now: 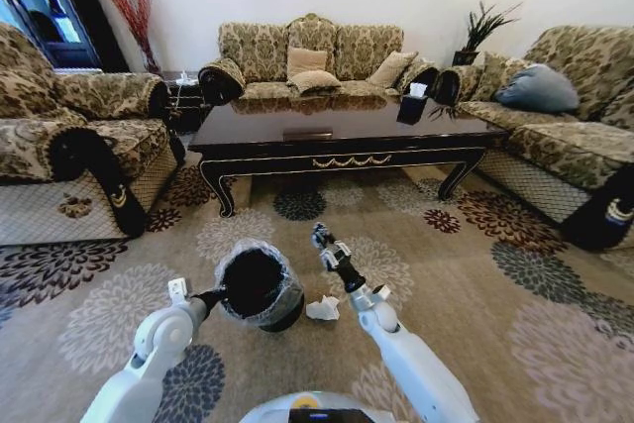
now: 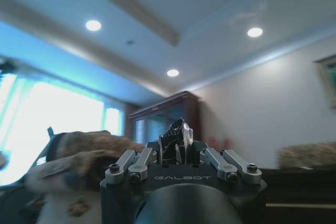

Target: Move to the front of the table and pick up the trash from the floor, then place it into the trash bin.

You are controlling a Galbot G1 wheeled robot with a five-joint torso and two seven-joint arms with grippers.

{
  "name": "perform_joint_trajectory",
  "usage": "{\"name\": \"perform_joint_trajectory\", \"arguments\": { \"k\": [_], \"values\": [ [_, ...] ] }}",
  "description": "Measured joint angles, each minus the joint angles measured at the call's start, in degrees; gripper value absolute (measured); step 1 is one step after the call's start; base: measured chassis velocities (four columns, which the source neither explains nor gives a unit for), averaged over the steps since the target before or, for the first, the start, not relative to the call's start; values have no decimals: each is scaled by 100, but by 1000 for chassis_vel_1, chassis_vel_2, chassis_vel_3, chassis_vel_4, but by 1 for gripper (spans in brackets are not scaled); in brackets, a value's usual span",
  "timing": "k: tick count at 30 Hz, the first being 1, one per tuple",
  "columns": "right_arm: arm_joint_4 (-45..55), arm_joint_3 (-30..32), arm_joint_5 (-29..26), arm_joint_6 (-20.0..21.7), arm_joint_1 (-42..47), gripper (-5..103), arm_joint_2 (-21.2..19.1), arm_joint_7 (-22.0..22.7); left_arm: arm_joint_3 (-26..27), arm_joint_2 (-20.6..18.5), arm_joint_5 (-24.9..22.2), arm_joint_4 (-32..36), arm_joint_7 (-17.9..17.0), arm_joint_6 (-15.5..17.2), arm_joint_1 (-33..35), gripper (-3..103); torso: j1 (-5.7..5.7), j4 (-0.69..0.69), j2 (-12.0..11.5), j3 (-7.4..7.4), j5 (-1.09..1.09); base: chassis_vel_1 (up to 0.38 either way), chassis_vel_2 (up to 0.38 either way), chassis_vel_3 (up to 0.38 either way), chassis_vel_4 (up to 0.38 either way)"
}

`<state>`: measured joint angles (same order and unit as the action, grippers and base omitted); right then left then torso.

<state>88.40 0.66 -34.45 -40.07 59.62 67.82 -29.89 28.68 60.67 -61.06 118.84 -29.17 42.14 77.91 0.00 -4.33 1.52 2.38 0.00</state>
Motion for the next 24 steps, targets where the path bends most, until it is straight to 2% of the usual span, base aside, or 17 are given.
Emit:
{"name": "perform_joint_trajectory", "arguments": {
  "k": [4, 10, 13, 24],
  "values": [
    [177, -395, 297, -92, -67, 30, -349, -55, -185, -81, -47, -88, -52, 0, -212, 2, 0, 0, 0, 0, 0, 0, 0, 0, 0],
    [416, -688, 344, -91, -74, 30, -604, -60, -290, -94, -68, -139, -64, 0, -372, 2, 0, -1, 0, 0, 0, 0, 0, 0, 0],
    [546, -929, 435, -51, -104, 30, -804, -13, -385, 24, -54, -161, -85, 0, -407, 2, 0, 0, 0, 0, 1, 0, 0, 0, 0],
    [111, -1046, 619, -92, -193, 30, -739, -10, -539, 267, -51, -74, -67, 0, -340, 2, 0, 1, 0, 0, 1, 0, 0, 0, 0]
  ]
}}
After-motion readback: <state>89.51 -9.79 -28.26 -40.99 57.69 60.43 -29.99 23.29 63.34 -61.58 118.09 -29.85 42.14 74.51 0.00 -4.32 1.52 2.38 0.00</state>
